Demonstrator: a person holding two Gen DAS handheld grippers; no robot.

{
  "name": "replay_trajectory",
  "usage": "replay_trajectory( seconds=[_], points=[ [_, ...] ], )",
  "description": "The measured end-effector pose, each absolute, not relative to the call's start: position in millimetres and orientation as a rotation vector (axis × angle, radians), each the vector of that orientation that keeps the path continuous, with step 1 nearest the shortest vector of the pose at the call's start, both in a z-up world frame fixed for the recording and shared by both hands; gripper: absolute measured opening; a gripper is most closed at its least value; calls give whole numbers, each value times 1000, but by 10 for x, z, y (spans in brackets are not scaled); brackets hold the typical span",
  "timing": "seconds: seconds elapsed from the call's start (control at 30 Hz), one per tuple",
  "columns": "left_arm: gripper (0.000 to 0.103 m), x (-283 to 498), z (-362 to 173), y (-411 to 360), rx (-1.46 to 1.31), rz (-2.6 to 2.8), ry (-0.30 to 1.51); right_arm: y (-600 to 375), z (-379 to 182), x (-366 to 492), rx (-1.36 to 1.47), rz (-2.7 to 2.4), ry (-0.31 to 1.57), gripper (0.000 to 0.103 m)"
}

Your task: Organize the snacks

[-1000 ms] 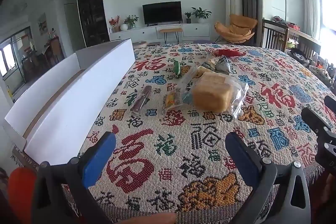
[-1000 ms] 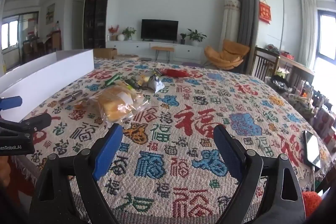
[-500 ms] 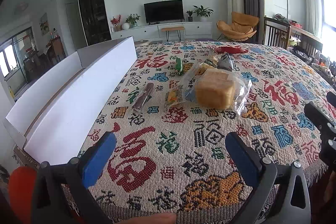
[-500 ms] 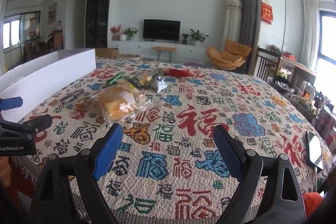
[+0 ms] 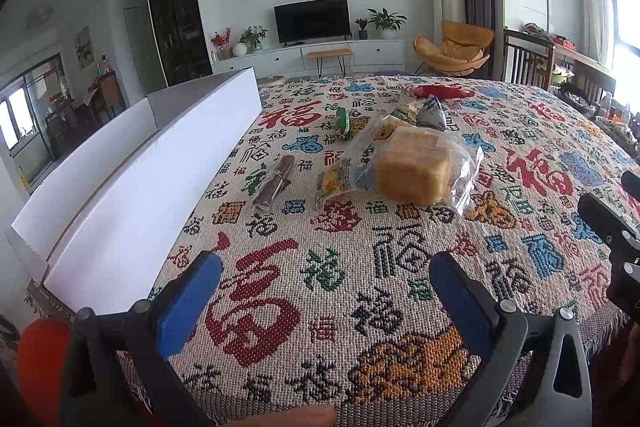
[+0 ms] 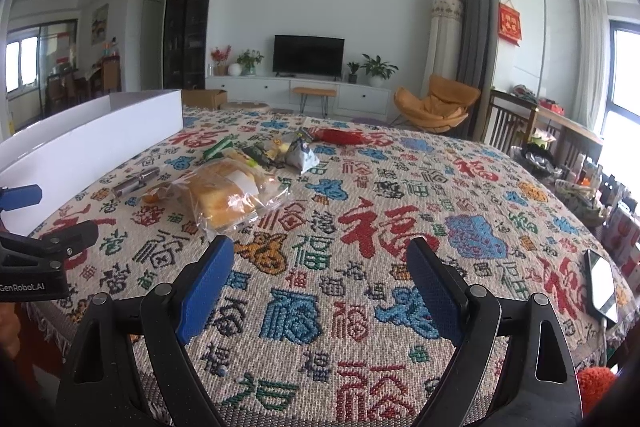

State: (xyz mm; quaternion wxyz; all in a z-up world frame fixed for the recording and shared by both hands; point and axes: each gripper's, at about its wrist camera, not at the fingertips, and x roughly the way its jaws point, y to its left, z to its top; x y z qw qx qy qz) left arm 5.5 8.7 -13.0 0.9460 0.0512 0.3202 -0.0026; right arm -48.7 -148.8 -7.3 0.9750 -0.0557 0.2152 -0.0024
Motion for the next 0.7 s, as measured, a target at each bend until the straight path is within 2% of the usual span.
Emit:
replay_trajectory(
  seconds=[0.7],
  points=[
    [103,81,-175,74,111,1,671,-1494,-99,-471,-107,-5,438,91]
  ],
)
